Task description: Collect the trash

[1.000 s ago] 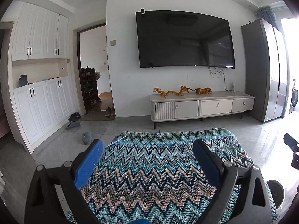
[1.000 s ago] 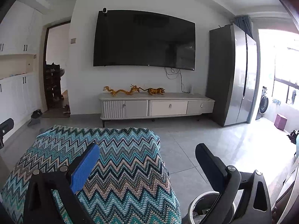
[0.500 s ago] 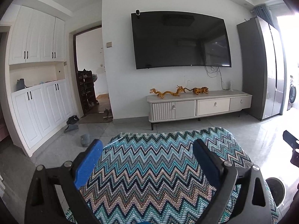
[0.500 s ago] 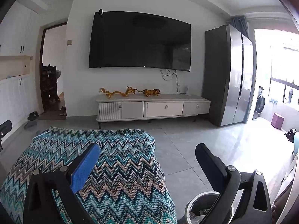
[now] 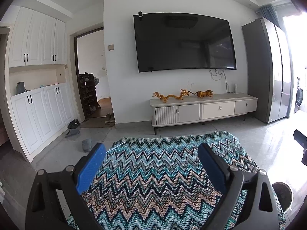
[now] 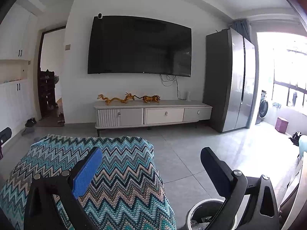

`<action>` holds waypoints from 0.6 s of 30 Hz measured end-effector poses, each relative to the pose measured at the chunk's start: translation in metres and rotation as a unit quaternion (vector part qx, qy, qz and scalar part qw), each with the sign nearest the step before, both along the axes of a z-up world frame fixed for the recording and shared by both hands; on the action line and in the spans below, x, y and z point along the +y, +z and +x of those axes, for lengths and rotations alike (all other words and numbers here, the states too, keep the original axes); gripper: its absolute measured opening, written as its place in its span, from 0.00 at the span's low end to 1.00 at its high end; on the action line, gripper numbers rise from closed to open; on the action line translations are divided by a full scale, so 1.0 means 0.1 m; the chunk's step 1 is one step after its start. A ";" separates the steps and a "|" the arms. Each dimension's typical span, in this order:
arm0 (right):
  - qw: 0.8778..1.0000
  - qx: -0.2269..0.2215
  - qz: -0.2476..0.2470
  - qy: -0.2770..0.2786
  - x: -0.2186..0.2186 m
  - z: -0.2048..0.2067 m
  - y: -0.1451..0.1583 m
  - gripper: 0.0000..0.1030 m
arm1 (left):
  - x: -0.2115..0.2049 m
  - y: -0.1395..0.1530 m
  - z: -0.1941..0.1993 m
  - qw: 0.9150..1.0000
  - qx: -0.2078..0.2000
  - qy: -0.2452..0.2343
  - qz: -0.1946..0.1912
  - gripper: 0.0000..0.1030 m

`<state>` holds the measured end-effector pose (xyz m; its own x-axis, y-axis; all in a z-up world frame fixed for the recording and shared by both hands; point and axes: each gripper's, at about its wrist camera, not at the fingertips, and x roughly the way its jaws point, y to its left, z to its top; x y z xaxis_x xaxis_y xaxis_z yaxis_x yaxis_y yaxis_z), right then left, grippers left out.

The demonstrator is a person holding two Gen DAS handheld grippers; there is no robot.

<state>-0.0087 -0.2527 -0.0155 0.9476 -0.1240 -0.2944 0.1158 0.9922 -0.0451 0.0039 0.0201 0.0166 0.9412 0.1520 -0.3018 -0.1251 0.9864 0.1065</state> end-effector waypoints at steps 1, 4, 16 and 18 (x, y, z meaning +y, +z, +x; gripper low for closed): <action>1.000 0.000 0.000 0.000 -0.01 0.00 0.00 1.00 | 0.00 0.00 0.00 1.000 0.000 0.000 -0.001 0.94; 1.000 0.000 0.001 0.000 -0.01 -0.01 0.00 1.00 | -0.01 0.01 0.01 1.000 0.001 -0.002 -0.002 0.94; 1.000 0.010 0.007 -0.001 -0.04 -0.01 -0.06 1.00 | -0.07 0.01 0.03 1.000 0.006 -0.013 0.002 0.94; 1.000 0.011 0.008 -0.003 -0.05 0.00 -0.06 1.00 | -0.08 0.00 0.04 1.000 0.007 -0.014 0.003 0.94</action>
